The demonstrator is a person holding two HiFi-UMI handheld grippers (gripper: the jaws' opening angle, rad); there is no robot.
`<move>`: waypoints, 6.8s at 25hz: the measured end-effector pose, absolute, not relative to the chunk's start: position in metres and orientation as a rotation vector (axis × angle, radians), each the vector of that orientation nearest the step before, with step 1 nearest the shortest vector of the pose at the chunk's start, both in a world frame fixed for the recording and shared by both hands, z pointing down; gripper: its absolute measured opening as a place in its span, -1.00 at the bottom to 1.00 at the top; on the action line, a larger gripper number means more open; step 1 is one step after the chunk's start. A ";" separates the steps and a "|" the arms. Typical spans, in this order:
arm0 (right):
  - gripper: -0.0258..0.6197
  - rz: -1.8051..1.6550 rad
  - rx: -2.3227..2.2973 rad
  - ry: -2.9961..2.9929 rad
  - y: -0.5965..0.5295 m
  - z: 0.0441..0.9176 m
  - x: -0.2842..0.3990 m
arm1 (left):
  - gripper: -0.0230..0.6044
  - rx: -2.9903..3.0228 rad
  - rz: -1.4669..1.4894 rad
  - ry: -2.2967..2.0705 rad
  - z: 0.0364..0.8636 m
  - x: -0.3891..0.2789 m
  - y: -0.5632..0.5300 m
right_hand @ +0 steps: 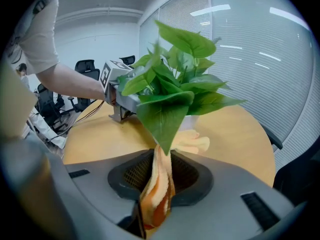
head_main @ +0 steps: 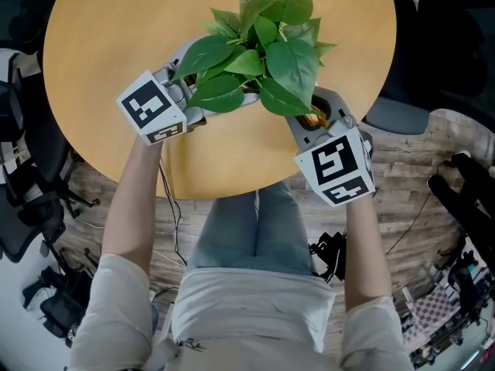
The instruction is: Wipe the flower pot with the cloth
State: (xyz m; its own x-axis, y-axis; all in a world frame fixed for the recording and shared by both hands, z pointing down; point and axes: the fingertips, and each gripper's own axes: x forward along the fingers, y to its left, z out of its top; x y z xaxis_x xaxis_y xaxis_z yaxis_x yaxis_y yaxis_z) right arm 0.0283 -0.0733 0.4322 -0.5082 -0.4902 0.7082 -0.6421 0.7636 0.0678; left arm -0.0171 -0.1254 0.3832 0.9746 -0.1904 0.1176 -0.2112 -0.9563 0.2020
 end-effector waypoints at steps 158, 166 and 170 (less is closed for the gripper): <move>-0.63 0.013 0.796 -2.171 -0.077 0.427 0.011 | 0.31 2.835 0.355 -0.791 0.404 -0.006 -0.129; -0.63 0.085 0.814 -2.198 -0.075 0.431 0.010 | 0.32 2.844 0.355 -0.797 0.405 -0.007 -0.129; -0.63 0.197 0.885 -2.227 -0.073 0.431 0.023 | 0.32 2.854 0.366 -0.803 0.405 -0.006 -0.130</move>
